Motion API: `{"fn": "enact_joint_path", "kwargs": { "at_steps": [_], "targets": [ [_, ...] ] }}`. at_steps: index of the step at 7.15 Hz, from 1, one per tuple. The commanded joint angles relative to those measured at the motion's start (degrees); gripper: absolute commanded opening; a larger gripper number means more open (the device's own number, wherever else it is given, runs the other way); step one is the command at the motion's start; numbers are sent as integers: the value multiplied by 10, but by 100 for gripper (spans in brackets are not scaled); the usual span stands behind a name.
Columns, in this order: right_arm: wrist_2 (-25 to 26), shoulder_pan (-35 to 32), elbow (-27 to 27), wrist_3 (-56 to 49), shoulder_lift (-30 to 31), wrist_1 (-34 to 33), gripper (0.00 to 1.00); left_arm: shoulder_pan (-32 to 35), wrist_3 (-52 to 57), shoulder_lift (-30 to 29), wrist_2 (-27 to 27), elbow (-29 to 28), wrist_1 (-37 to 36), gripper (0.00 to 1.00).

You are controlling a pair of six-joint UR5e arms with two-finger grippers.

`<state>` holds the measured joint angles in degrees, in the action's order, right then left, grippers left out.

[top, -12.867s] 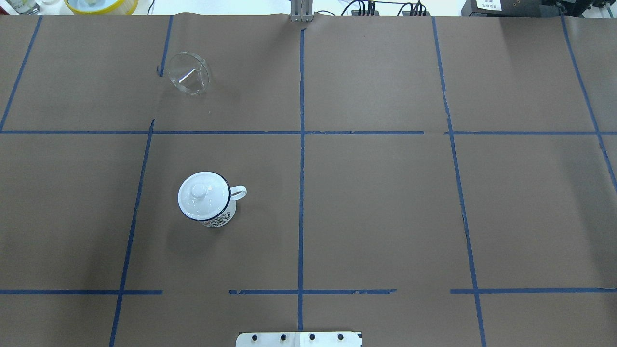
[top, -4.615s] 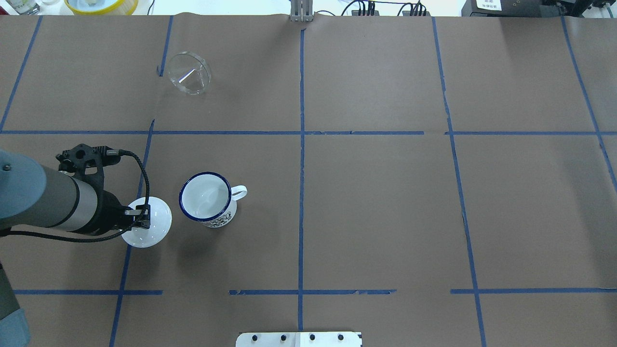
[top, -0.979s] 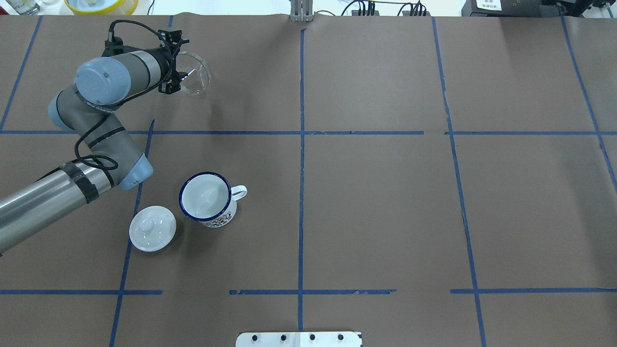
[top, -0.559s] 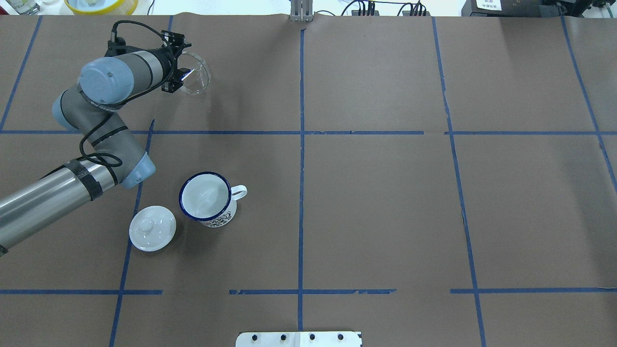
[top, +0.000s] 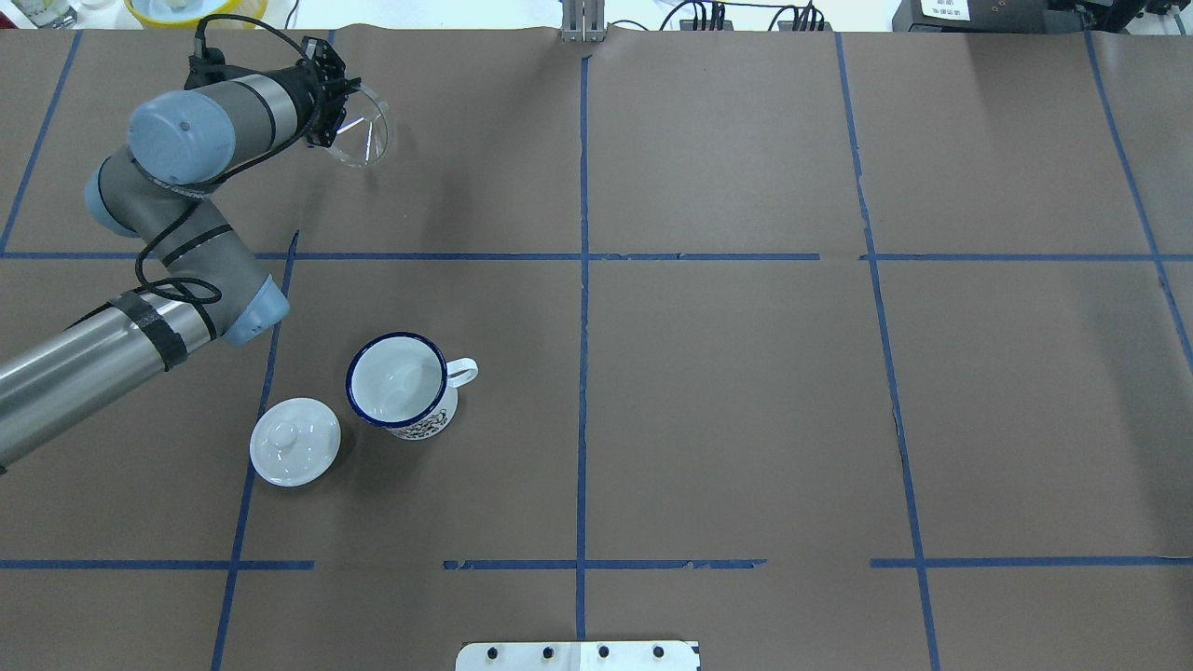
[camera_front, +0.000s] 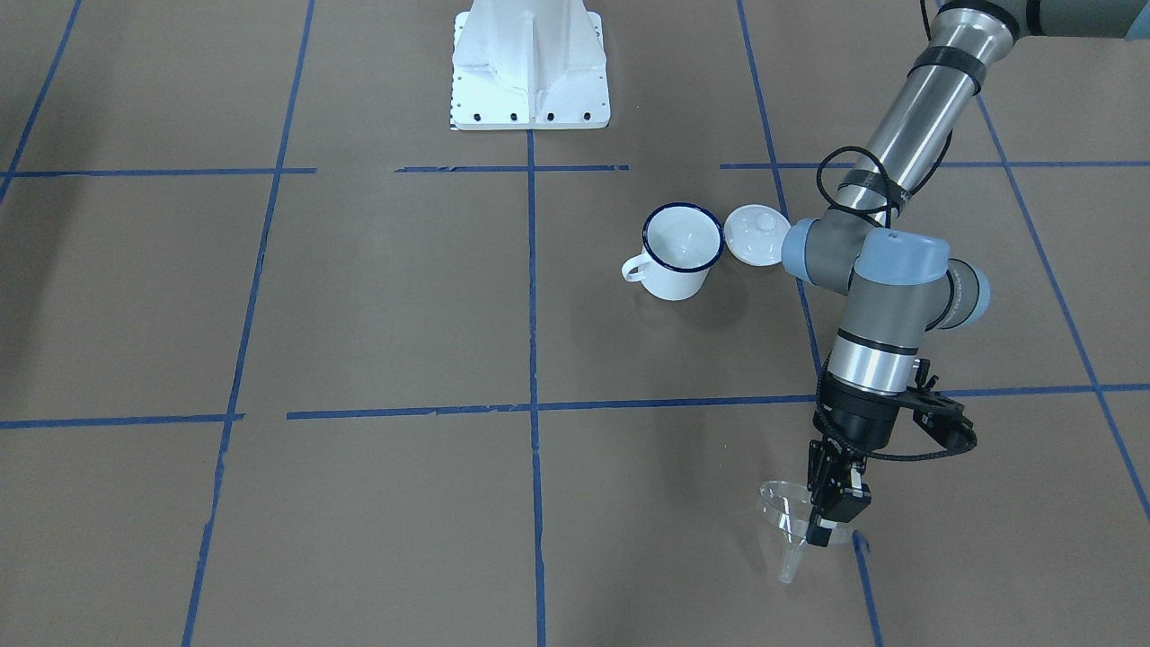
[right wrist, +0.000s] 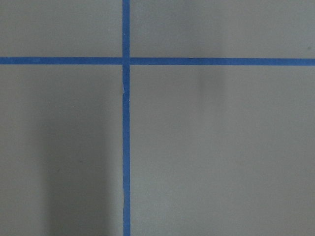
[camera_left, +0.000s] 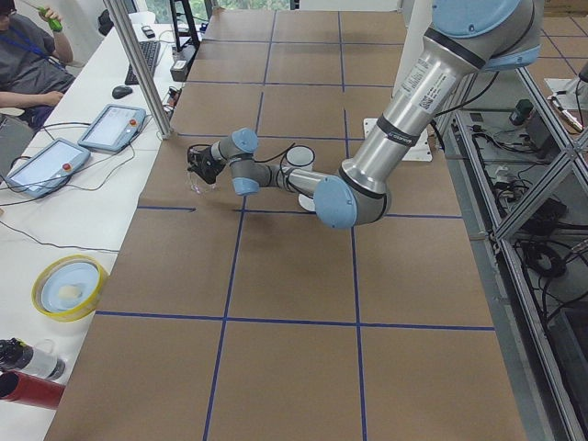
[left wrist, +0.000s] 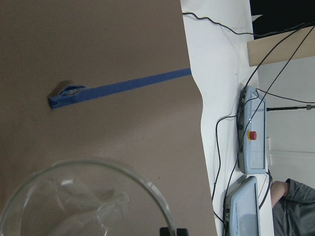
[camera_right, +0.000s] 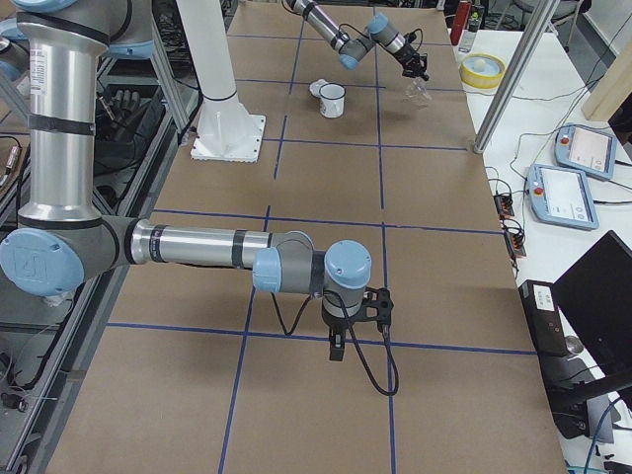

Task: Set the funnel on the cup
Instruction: 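Lift the funnel and carry it over the open mug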

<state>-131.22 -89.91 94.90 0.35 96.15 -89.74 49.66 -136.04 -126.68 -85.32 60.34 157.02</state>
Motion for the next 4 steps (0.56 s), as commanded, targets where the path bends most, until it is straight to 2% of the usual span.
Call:
{"fn": "enact_joint_path", "kwargs": {
  "at_steps": [1, 2, 4],
  "targets": [
    [0, 0, -1, 0, 0, 0, 100, 35, 1, -1, -10, 51, 5, 0],
    [0, 0, -1, 0, 0, 0, 100, 50, 3, 0, -56, 96, -10, 0],
    [0, 0, 0, 0, 0, 0, 100, 62, 14, 7, -144, 239, -170, 0]
  ]
}}
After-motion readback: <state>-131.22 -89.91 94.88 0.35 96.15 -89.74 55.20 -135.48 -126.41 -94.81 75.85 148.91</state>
